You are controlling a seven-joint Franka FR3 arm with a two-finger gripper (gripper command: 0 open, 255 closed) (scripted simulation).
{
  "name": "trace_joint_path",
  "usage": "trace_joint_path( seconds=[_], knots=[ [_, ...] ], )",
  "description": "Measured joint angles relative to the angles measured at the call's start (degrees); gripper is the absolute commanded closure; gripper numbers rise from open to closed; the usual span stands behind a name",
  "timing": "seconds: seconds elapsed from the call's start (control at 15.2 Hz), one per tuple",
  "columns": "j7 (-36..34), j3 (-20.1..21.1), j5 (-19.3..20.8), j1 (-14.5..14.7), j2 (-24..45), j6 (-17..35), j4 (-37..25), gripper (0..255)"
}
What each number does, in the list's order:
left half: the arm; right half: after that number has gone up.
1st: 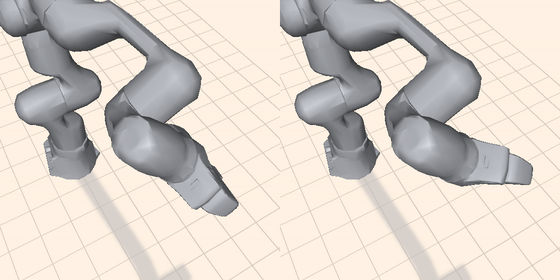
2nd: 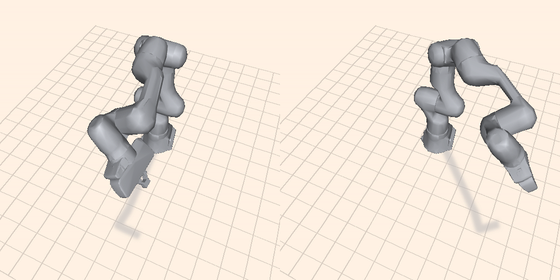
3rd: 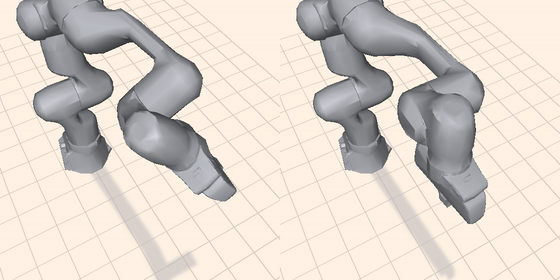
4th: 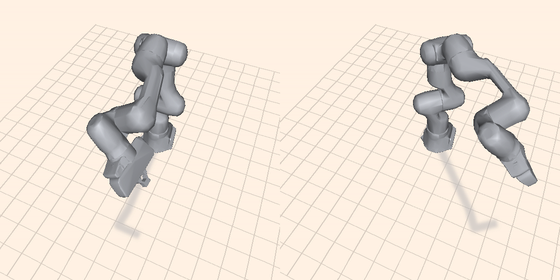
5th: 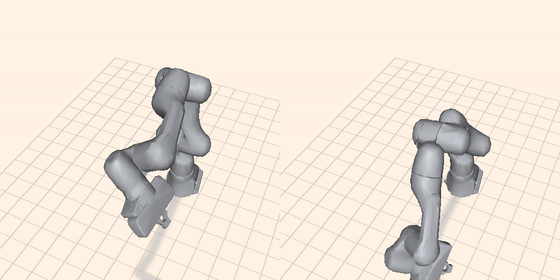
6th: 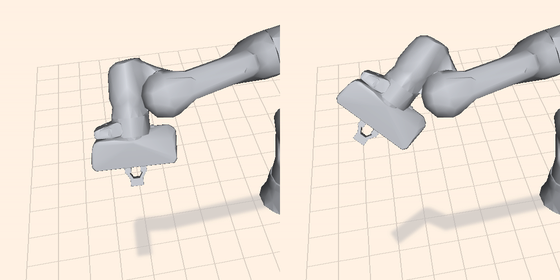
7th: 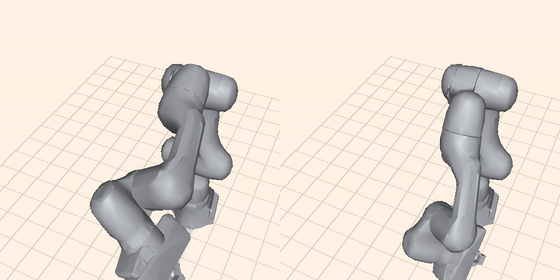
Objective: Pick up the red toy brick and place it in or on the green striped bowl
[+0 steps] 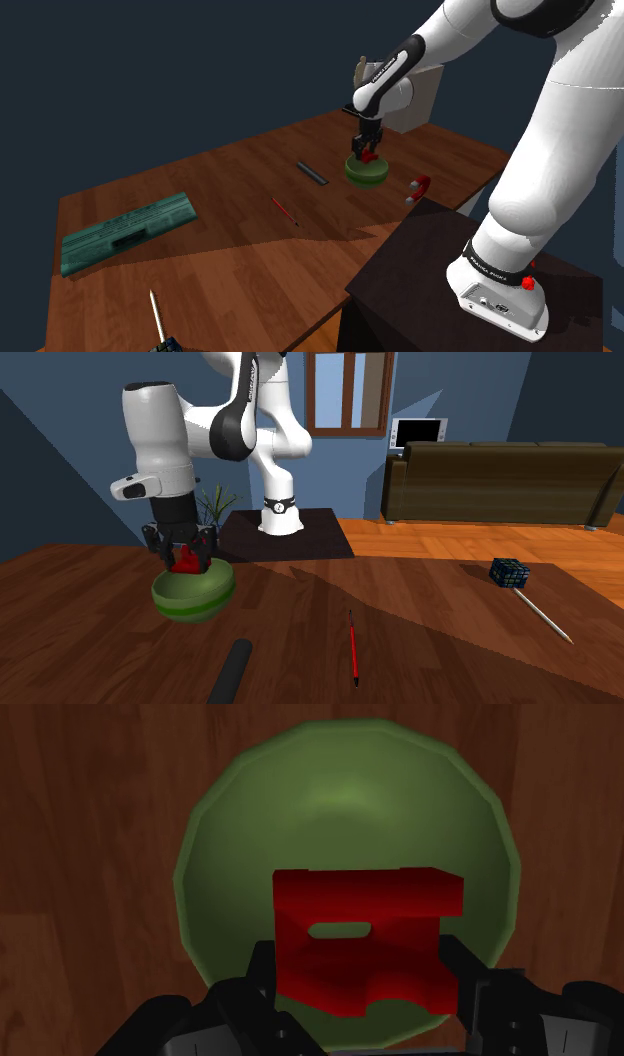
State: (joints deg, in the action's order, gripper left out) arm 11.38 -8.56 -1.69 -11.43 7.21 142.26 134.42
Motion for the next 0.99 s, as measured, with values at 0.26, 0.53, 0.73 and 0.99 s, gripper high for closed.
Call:
trace_joint_path(
  seconds=[0.26, 0.53, 0.73, 0.99],
  knots=[
    [0.29, 0.18, -0.54, -0.02, 1.92, 2.46, 0.56, 255],
    [0.40, 0.18, -0.61, -0.07, 2.15, 2.66, 0.52, 255],
    [0.41, 0.18, -0.61, -0.08, 2.16, 2.68, 0.52, 0],
    [0.41, 0.18, -0.61, -0.08, 2.16, 2.68, 0.52, 0]
  ],
)
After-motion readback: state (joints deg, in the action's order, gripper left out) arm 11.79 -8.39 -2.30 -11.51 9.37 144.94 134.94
